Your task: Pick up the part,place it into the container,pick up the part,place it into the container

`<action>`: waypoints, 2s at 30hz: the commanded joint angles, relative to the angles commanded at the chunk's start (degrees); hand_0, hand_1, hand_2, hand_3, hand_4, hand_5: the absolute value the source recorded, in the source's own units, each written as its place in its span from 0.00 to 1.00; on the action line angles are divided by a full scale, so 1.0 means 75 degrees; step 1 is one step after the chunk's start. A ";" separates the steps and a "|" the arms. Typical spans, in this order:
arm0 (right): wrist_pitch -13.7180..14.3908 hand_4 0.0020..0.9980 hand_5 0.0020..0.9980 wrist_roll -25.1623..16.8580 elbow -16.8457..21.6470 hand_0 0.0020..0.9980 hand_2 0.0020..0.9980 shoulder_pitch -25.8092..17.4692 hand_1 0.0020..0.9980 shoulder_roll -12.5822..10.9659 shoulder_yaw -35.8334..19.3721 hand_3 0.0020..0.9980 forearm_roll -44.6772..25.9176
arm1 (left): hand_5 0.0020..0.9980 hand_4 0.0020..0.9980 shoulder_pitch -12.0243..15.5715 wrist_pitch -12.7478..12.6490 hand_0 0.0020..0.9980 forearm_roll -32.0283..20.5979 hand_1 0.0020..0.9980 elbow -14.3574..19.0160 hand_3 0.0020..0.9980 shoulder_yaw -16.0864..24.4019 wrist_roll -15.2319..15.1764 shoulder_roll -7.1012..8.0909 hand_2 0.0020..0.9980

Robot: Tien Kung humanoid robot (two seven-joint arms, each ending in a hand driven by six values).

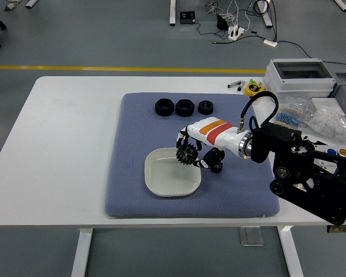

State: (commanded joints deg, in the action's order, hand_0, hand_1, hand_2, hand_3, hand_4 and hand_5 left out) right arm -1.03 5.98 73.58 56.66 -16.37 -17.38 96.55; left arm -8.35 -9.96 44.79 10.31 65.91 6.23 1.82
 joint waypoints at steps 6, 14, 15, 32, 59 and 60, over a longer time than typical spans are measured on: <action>-0.0200 0.25 0.00 0.0239 -0.0560 0.39 0.43 0.0235 0.39 0.0798 0.0555 0.43 -0.0025 | 0.69 0.62 -0.0013 -0.0017 0.71 -0.0129 0.62 0.0000 0.56 -0.0076 -0.0012 -0.0003 0.65; -0.0085 0.44 0.00 0.0309 -0.1244 0.37 0.51 0.0393 0.45 0.1410 0.0917 0.60 0.0141 | 0.69 0.62 -0.0032 -0.0016 0.71 -0.0178 0.62 0.0000 0.56 -0.0133 -0.0009 0.0003 0.65; -0.0090 0.44 0.00 0.0317 -0.1289 0.37 0.51 0.0404 0.45 0.1441 0.0920 0.60 0.0166 | 0.69 0.62 -0.0034 -0.0017 0.71 -0.0178 0.62 0.0000 0.56 -0.0132 -0.0008 0.0004 0.65; 0.0259 0.98 0.23 -0.0093 -0.1493 0.54 0.92 0.0242 0.66 0.1347 0.0508 1.00 0.0237 | 0.69 0.62 -0.0016 -0.0043 0.71 -0.0092 0.61 0.0000 0.56 -0.0073 -0.0009 -0.0011 0.65; -0.0125 0.91 0.19 -0.0447 -0.1453 0.68 0.76 -0.0202 0.68 -0.0373 -0.0331 0.80 0.0619 | 0.69 0.62 0.0062 -0.0023 0.71 0.0213 0.62 0.0000 0.56 0.0127 0.0008 -0.0017 0.64; -0.0126 0.91 0.19 -0.0450 -0.1512 0.68 0.76 -0.0204 0.68 -0.0366 -0.0293 0.80 0.0613 | 0.69 0.62 0.0059 -0.0023 0.71 0.0209 0.62 0.0000 0.56 0.0125 0.0007 -0.0018 0.64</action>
State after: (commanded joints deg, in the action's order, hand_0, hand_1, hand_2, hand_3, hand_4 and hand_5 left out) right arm -1.98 2.60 62.24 55.13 -19.11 -19.57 101.14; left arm -7.91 -10.13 46.36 10.31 66.85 6.28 1.68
